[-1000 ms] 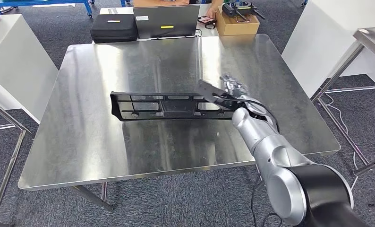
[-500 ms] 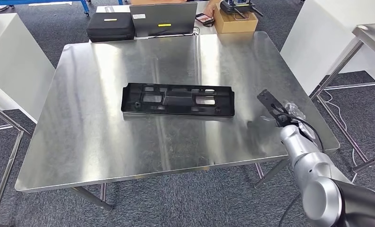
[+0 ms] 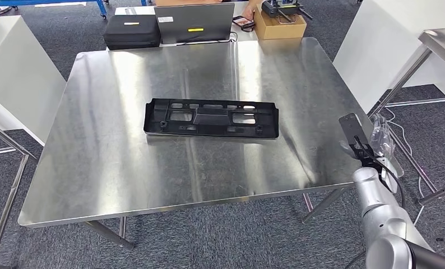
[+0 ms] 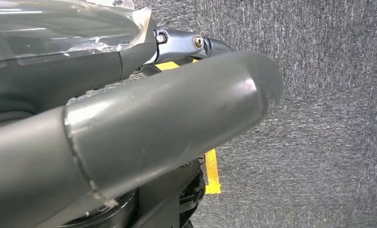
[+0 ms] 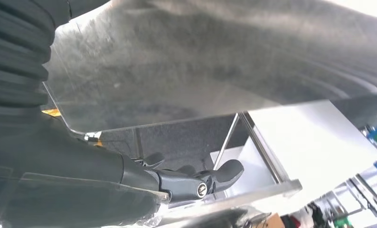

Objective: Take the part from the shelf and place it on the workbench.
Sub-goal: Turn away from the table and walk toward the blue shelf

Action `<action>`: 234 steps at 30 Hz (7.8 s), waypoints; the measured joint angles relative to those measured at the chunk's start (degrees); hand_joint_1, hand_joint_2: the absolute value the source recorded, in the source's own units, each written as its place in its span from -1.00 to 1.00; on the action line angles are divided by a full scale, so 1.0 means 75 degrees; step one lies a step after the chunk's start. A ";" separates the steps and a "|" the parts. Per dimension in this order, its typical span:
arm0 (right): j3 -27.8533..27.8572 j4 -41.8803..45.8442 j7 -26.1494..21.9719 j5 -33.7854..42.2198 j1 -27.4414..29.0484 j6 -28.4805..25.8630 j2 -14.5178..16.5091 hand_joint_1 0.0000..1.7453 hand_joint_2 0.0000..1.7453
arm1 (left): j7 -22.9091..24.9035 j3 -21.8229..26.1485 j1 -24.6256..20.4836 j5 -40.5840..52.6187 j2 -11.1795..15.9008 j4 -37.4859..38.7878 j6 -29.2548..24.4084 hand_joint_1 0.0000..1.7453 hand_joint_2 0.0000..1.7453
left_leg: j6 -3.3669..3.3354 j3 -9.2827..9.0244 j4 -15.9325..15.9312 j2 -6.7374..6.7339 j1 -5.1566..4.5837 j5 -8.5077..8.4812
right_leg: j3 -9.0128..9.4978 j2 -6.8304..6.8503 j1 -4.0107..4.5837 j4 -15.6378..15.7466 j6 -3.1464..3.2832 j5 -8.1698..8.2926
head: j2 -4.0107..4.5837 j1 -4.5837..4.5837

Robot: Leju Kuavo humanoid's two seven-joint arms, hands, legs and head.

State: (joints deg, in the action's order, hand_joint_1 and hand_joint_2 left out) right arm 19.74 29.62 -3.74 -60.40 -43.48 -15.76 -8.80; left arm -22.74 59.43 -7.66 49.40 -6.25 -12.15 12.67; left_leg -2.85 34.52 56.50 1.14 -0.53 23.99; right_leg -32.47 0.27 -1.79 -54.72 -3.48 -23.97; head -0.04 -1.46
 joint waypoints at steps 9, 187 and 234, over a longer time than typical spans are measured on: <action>0.0389 0.1543 -0.1843 0.1918 0.0776 -0.0232 0.0353 -1.00 1.00 | -0.0268 0.0027 0.0034 -0.0140 -0.0021 0.0000 -0.0123 -1.00 -1.00 | 0.0000 0.0000 0.0000 0.0007 0.0005 0.0000 | 0.0004 0.0008 0.0005 0.0000 0.0000 -0.0004 | 0.0000 0.0000; -0.2291 0.8201 -0.4145 0.8018 0.7327 0.0542 0.2942 -1.00 -1.00 | 0.0749 0.1403 0.0222 -0.0799 -0.0767 0.0020 -0.3321 -1.00 -1.00 | 0.0416 -0.0132 -0.0269 -0.0165 0.0537 -0.0171 | 0.0103 -0.0114 -0.0103 -0.0475 0.0019 -0.0570 | 0.0000 0.0144; -0.2216 0.7857 -0.4213 0.8021 0.7173 0.0856 0.2935 -1.00 -1.00 | 0.0629 0.1422 0.0263 -0.0965 -0.0822 0.0020 -0.3394 -1.00 -1.00 | 0.0452 -0.0094 0.0861 -0.0475 0.0249 0.0969 | 0.0107 0.0022 -0.0031 -0.0377 0.0332 -0.0414 | 0.0000 0.0204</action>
State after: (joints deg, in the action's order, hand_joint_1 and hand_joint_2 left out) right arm 3.13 88.54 -35.34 -0.24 10.32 -9.34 13.21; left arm -18.02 70.10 -5.69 42.16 -12.41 -12.00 -12.79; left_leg 0.55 33.82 62.95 -2.42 1.33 31.26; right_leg -31.67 0.44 -2.03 -57.56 -0.99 -27.08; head -0.04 0.07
